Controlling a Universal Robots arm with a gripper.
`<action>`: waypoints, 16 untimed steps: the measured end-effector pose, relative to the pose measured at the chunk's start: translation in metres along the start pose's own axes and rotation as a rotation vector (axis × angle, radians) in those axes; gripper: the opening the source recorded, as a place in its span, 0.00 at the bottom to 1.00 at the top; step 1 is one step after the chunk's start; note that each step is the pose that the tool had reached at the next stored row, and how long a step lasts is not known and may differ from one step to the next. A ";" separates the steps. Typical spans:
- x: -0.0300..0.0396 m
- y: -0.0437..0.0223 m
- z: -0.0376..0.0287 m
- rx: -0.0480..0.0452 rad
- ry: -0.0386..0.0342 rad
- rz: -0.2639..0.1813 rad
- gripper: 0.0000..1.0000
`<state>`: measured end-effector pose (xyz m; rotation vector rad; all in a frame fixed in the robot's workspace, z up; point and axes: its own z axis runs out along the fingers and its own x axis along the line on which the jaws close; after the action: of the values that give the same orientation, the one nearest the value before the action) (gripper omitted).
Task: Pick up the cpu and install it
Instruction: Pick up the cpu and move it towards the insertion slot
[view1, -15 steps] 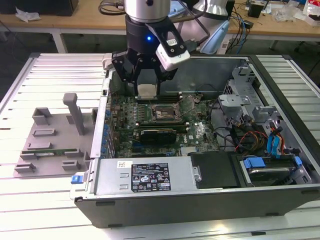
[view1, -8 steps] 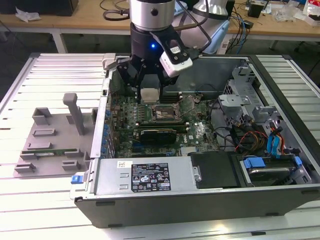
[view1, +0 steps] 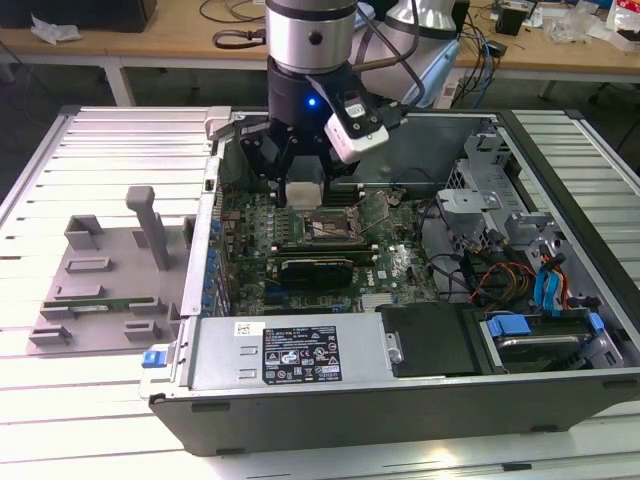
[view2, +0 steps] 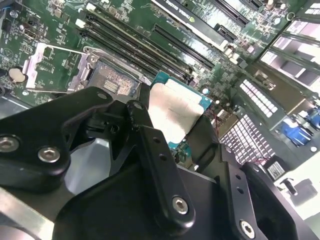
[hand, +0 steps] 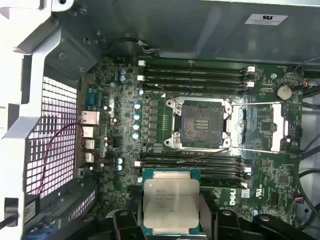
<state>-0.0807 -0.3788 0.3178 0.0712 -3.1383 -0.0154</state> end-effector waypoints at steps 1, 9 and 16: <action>-0.0009 0.0007 0.0039 -0.0001 0.0012 0.000 0.55; -0.0175 0.0099 0.0139 -0.0002 0.0054 0.000 0.55; -0.0404 0.0134 0.0183 -0.0005 0.0084 0.000 0.55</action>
<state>-0.0410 -0.3634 0.2996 0.0710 -3.1298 -0.0158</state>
